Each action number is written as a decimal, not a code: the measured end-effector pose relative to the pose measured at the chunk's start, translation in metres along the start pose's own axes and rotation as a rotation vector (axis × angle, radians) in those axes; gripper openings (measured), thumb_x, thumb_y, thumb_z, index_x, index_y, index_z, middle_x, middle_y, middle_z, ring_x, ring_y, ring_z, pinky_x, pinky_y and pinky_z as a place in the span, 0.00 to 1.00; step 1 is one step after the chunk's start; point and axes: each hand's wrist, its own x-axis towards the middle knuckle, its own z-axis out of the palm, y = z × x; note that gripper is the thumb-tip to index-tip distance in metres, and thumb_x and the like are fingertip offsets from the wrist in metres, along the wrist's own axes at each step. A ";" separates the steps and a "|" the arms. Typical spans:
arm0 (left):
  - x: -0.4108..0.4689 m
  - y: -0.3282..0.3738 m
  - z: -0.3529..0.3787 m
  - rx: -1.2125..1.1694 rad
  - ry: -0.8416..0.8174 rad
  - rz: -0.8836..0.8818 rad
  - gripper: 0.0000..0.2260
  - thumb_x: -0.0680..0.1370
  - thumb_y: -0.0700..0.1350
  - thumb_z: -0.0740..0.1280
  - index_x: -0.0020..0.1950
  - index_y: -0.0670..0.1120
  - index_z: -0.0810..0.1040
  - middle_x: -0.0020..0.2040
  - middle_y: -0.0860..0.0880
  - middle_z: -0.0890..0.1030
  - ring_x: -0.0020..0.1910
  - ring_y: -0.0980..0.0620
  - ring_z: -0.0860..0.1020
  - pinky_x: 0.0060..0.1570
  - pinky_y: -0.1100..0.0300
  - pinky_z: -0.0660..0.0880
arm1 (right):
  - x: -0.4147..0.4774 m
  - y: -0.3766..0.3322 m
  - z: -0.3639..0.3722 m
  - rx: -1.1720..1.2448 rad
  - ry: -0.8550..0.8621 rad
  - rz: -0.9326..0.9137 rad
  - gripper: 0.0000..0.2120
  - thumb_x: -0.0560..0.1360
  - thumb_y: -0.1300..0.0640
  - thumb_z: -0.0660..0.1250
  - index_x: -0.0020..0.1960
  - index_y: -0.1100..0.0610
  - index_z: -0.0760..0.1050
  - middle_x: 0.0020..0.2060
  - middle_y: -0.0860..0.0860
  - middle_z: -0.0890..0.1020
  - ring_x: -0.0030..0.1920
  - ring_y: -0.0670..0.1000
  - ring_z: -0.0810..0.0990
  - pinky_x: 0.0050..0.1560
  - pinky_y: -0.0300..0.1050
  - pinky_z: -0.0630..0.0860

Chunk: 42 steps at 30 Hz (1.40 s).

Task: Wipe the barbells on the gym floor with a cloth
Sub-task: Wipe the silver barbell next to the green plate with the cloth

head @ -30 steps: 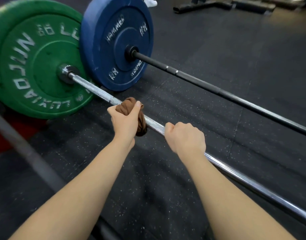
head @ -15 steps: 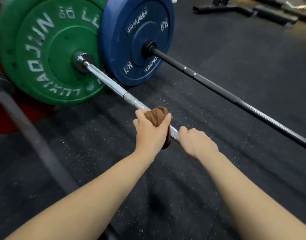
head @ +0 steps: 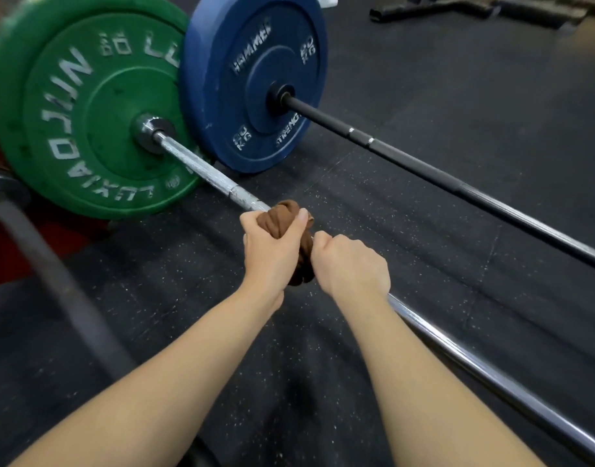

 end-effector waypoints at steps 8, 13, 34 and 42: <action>0.029 0.017 -0.024 0.018 0.146 0.096 0.24 0.71 0.60 0.77 0.55 0.54 0.66 0.61 0.46 0.76 0.58 0.52 0.79 0.64 0.49 0.77 | -0.004 0.001 -0.002 -0.085 -0.006 -0.052 0.12 0.80 0.63 0.55 0.60 0.54 0.68 0.37 0.53 0.72 0.39 0.58 0.76 0.46 0.53 0.78; 0.046 0.023 -0.029 0.055 0.105 0.081 0.23 0.68 0.62 0.76 0.52 0.57 0.66 0.59 0.47 0.77 0.56 0.53 0.80 0.63 0.49 0.78 | -0.003 -0.001 -0.003 -0.159 -0.020 -0.065 0.13 0.78 0.66 0.53 0.59 0.55 0.70 0.40 0.54 0.76 0.42 0.60 0.77 0.48 0.54 0.79; 0.038 0.022 -0.013 0.041 0.115 -0.033 0.22 0.75 0.52 0.77 0.57 0.52 0.65 0.63 0.46 0.72 0.54 0.54 0.77 0.59 0.54 0.76 | -0.001 0.003 0.003 -0.239 0.019 -0.146 0.16 0.75 0.68 0.56 0.59 0.55 0.69 0.35 0.53 0.71 0.39 0.60 0.76 0.42 0.50 0.77; 0.063 0.040 -0.017 -0.022 0.202 -0.126 0.27 0.74 0.52 0.77 0.64 0.48 0.65 0.64 0.46 0.70 0.51 0.53 0.76 0.62 0.53 0.77 | 0.001 0.005 0.005 -0.254 0.025 -0.168 0.18 0.74 0.69 0.56 0.62 0.56 0.69 0.36 0.53 0.71 0.38 0.59 0.76 0.41 0.51 0.77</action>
